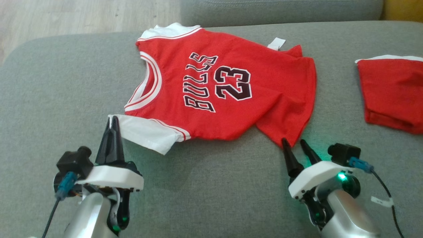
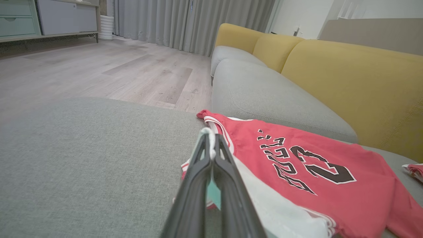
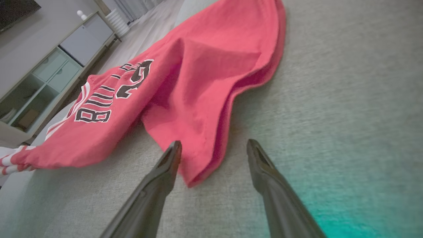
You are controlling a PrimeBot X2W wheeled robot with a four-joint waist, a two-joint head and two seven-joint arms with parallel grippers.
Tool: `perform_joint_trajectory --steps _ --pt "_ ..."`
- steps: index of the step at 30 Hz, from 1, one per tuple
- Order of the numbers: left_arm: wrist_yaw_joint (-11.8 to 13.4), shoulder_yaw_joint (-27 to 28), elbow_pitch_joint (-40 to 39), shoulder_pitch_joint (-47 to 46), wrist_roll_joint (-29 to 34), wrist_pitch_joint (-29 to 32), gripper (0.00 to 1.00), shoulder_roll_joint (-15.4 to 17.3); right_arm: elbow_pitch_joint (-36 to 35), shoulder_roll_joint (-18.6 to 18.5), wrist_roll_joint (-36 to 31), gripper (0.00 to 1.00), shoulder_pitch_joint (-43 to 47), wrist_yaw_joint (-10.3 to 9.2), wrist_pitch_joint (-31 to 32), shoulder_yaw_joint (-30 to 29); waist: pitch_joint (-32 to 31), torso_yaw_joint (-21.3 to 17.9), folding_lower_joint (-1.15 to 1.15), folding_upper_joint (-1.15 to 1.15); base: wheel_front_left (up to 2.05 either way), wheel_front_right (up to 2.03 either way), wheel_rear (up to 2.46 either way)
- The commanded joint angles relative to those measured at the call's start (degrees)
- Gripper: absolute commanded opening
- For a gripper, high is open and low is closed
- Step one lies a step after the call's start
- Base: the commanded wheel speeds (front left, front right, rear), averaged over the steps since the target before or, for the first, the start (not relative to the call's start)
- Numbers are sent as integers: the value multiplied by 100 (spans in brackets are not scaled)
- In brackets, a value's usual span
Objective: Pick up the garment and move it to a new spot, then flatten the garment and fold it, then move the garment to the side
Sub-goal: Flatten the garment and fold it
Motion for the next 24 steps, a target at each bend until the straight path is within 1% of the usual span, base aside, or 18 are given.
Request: perform_joint_trajectory --steps 1,9,10,11,12,16,20,24 --pt "13 166 -213 -209 32 -55 0 85 -23 -5 72 100 -232 37 14 219 23 33 0 0 0 0 0" --pt "50 158 -248 -203 22 -57 0 129 449 -5 446 100 -448 37 -27 781 19 25 0 0 0 0 0" --pt "57 163 -251 -205 21 -60 0 138 469 -5 494 88 -471 37 -35 863 19 9 0 0 0 0 0" --pt "66 174 -253 -206 17 -65 0 148 464 -5 539 21 -494 37 -58 956 18 -11 0 0 0 0 0" --pt "75 189 -254 -205 12 -71 0 161 445 -5 582 0 -517 37 -98 1046 14 -36 0 0 0 0 0" --pt "111 280 -275 -211 -22 -112 0 216 409 -5 625 0 -616 37 -342 1227 -30 -144 0 0 0 0 0" --pt "169 503 -386 -256 -103 -196 0 283 297 -6 519 0 -722 37 -575 1158 -119 -271 0 0 0 0 0" --pt "221 744 -673 -352 -129 -258 0 412 -178 -212 375 0 -817 37 -722 1040 -242 -413 0 0 0 0 0"
